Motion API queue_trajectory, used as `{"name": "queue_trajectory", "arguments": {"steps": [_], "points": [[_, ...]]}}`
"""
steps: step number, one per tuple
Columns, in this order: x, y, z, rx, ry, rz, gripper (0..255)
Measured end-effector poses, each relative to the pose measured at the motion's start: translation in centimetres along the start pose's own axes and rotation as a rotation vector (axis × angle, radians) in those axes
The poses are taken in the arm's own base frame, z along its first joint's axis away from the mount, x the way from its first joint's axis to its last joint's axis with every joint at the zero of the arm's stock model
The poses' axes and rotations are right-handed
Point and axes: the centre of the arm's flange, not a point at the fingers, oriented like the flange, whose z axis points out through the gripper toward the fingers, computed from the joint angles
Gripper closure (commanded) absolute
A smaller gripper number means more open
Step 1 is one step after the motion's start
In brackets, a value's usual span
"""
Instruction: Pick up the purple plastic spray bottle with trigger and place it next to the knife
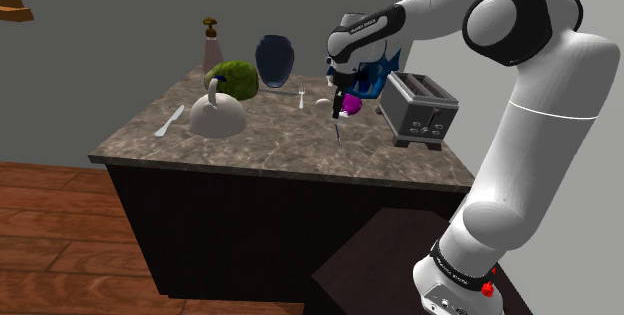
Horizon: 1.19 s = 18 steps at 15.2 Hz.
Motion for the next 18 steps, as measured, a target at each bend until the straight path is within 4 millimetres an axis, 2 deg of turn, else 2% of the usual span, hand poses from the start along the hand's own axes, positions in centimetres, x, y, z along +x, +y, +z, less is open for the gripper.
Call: {"name": "queue_trajectory", "arguments": {"steps": [6, 10, 18], "points": [[0.1, 0.0, -3.1, 0.0, 0.0, 0.0, 255], [3.1, -2.8, -3.8, 0.0, 0.0, -0.001, 255], [10.9, -9.8, -3.7, 0.0, -0.001, -0.001, 255]]}}
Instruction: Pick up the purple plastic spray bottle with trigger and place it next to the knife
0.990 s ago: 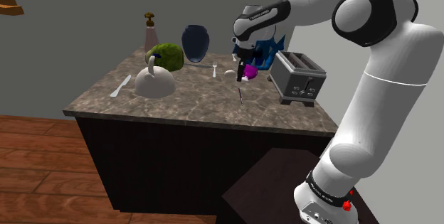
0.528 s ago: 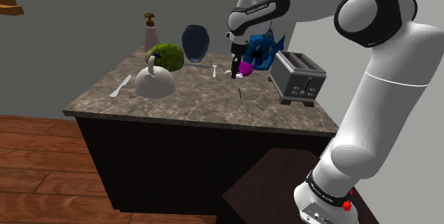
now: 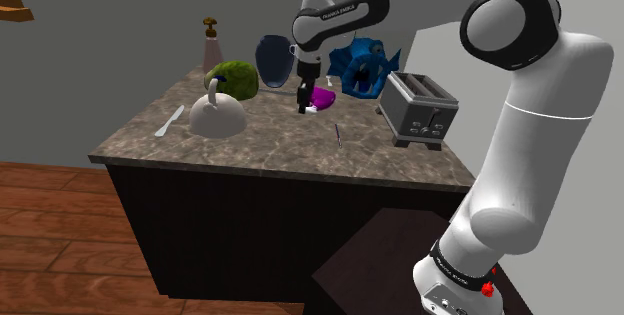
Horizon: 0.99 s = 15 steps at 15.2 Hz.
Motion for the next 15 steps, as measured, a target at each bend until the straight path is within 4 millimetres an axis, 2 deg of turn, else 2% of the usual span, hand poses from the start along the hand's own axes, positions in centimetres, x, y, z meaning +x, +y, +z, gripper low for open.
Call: {"name": "queue_trajectory", "arguments": {"steps": [15], "points": [[15.3, -12.7, 0.2, 0.0, 0.0, 0.0, 255]]}}
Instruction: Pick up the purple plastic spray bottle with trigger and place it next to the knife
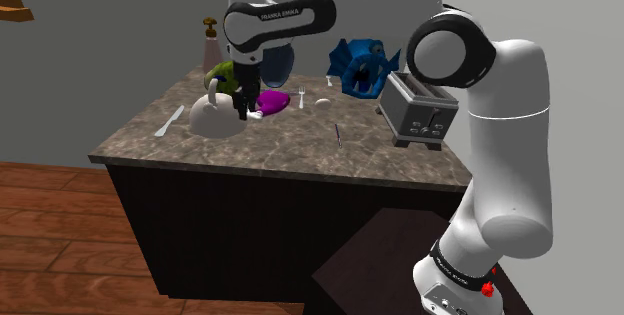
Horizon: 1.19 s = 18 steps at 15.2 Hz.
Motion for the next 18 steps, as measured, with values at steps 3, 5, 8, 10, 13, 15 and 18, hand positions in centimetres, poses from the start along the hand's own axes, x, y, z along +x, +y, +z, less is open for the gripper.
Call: {"name": "queue_trajectory", "arguments": {"steps": [3, 5, 8, 10, 13, 15, 18], "points": [[2.9, -2.4, 0.0, 0.0, 0.0, 0.0, 255], [4.7, -4.1, -0.1, 0.0, 0.001, 0.0, 255], [7.8, -6.7, 0.1, -0.001, 0.0, 0.002, 255], [10.0, -8.3, -0.1, -0.002, 0.001, 0.002, 255], [10.6, -8.8, 1.1, -0.003, 0.001, 0.004, 255], [10.6, -8.8, 2.1, -0.003, 0.002, 0.003, 255], [10.7, -9.0, 3.6, -0.003, 0.003, 0.003, 255]]}}
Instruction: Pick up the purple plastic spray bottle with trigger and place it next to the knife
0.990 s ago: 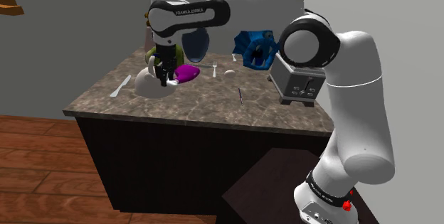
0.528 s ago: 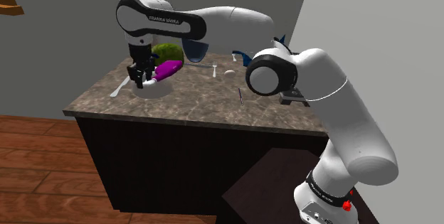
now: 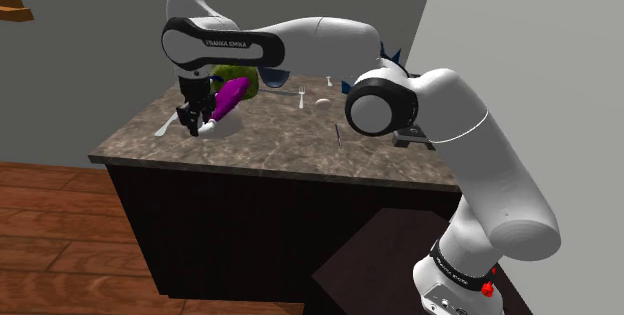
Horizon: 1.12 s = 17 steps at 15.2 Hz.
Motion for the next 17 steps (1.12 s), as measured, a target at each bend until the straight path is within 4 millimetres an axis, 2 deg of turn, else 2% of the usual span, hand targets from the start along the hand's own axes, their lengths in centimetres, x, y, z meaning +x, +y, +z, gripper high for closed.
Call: {"name": "queue_trajectory", "arguments": {"steps": [6, 16, 17], "points": [[0.1, 0.1, 3.2, 0.002, -0.001, -0.001, 255], [0.5, 0.3, 3.5, -0.011, 0.059, 0.001, 255], [0.6, 0.3, 3.6, -0.011, 0.059, 0.001, 0]]}}
